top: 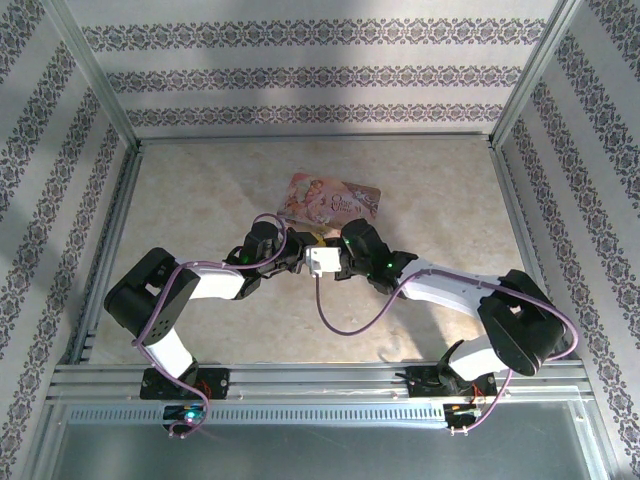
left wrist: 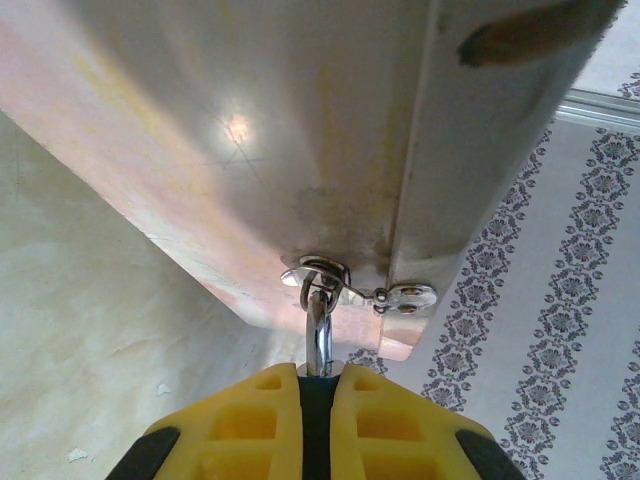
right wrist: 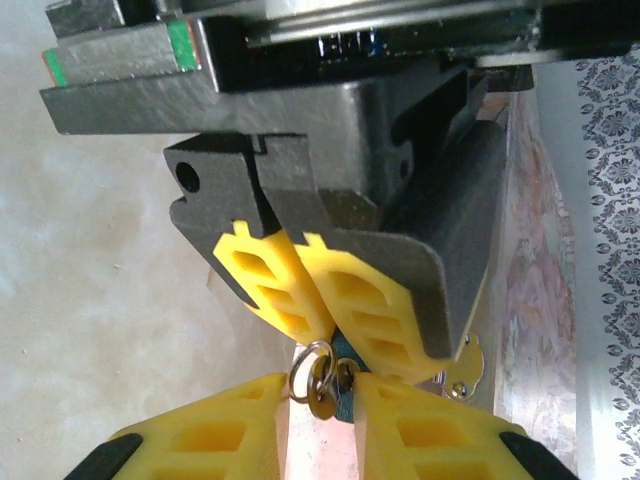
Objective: Unlock a padlock with a key
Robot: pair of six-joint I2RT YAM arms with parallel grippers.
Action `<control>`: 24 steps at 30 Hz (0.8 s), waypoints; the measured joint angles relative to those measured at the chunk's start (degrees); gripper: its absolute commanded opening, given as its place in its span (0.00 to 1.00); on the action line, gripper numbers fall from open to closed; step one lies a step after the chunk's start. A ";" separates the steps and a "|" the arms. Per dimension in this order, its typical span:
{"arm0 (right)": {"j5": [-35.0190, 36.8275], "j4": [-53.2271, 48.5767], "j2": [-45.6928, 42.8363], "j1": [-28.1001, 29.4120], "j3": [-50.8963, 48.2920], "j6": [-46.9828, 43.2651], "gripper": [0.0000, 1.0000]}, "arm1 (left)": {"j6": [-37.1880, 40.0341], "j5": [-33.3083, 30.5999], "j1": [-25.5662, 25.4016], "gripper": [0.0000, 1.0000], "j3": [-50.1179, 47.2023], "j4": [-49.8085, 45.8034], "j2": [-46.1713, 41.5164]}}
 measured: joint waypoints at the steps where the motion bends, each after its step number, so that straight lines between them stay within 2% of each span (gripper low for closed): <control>1: 0.09 0.17 0.13 0.15 0.00 0.00 0.20 | 0.02 0.00 0.00 0.00 0.00 0.00 0.00; 7: 1.03 1.44 0.50 0.50 0.00 0.22 0.14 | -0.22 -0.07 0.00 0.00 0.00 0.02 0.00; 15: 3.96 3.63 1.22 1.53 -0.44 0.57 0.00 | -1.09 -1.29 0.02 0.00 0.00 0.00 0.02; 24: 7.65 8.00 1.57 2.78 -2.36 1.53 0.00 | -1.27 -1.92 0.02 0.00 0.00 0.02 0.02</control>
